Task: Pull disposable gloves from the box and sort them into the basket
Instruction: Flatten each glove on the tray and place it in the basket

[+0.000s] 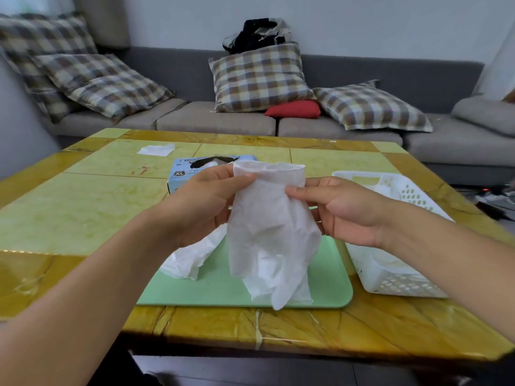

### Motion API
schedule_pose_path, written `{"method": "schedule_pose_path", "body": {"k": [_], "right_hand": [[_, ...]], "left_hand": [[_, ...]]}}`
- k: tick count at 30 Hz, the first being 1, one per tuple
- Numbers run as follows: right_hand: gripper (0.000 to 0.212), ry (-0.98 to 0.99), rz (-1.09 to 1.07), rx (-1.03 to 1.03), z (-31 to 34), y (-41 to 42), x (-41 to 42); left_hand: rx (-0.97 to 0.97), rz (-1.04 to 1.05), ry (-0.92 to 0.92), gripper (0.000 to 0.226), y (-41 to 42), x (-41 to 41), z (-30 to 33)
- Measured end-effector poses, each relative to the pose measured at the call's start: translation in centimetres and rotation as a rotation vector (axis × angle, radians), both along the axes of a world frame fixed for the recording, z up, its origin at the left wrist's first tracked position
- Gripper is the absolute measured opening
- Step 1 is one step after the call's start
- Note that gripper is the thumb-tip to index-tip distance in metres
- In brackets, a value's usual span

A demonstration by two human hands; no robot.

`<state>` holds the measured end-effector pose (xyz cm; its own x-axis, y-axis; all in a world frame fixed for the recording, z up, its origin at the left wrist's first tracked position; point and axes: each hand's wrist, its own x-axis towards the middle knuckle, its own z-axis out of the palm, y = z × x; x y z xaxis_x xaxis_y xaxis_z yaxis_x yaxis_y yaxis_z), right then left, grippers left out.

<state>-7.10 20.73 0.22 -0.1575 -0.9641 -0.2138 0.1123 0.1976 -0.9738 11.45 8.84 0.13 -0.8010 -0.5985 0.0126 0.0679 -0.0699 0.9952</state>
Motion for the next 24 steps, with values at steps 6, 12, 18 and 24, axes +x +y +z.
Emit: {"method": "schedule_pose_path", "body": {"k": [6, 12, 18, 24], "right_hand": [[0.024, -0.002, -0.017, 0.089, -0.8, -1.5, -1.2], [0.023, 0.155, -0.169, -0.003, -0.7, -4.7, -2.7], [0.020, 0.396, -0.203, -0.572, 3.4, -4.3, -3.1], [0.007, 0.920, 0.153, -0.219, -4.1, -3.6, -3.7]], "left_hand": [[-0.016, -0.006, -0.280, 0.029, -2.1, -0.4, -0.9], [-0.128, 0.237, -0.211, 0.018, -3.6, -3.8, -1.8], [-0.617, 0.267, 0.191, 0.013, -3.4, -2.8, 2.4], [-0.801, -0.092, -0.402, 0.019, -5.1, -1.1, -4.7]]}}
